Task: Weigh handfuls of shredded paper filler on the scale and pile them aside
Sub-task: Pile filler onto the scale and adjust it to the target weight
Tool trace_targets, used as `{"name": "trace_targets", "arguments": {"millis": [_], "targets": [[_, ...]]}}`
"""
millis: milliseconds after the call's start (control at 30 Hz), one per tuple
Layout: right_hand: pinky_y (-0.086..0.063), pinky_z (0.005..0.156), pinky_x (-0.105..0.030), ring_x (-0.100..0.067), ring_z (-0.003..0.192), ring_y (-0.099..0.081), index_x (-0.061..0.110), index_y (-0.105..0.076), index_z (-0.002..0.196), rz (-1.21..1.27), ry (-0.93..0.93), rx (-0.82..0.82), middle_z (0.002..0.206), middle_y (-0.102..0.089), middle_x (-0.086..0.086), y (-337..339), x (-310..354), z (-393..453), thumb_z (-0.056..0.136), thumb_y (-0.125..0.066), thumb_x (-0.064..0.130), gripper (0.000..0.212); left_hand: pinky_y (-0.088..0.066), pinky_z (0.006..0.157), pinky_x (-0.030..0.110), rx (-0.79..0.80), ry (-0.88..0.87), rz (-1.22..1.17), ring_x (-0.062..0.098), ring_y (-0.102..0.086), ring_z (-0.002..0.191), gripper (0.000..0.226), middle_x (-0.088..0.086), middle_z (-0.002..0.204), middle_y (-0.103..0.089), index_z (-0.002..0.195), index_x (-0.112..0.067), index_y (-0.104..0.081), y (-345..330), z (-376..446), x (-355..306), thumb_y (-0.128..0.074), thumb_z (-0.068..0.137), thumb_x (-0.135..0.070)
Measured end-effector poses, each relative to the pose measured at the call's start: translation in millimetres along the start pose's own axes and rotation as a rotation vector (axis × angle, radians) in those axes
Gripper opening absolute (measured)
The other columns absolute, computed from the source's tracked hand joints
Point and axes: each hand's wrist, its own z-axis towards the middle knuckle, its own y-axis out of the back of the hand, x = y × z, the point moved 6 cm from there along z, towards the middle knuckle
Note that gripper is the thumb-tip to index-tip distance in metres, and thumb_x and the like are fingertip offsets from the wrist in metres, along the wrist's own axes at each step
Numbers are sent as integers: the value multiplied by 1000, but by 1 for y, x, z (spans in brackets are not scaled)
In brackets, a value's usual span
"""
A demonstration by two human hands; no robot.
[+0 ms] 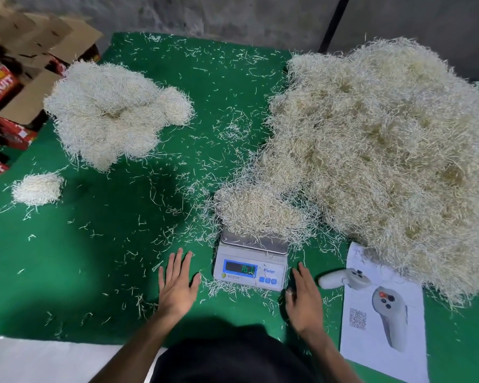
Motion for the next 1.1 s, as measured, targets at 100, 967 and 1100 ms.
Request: {"name": "trace_targets", "arguments": {"millis": [100,967,1100], "targets": [[-22,126,-42,-27,154,-27,8,-46,152,38,6,-45,166,-30,-5,1,2,-2,96,-61,15,58,10,124,45,-46,-4,-12,18,10,156,66,-2,170,5,162,-24,-12,3,-2,-5,-34,105,-47],[-53,52,-32,-22,58,-61,2,-68,119,906,-77,1,81,-77,-11,197,103,128,79,-83,41,57,-42,111,55,-10,-294,-247,27,-50,133,68,4,157,-40,148,-38,-42,109,104,-242,-74,88,-42],[-42,44,-32,-22,48,-53,5,-68,97,954,-49,-85,74,-71,-17,209,117,122,71,-82,47,51,-43,44,18,-24,-168,-500,3,-54,60,69,6,148,-51,151,-35,-39,126,119,-261,-72,92,-24]]}}
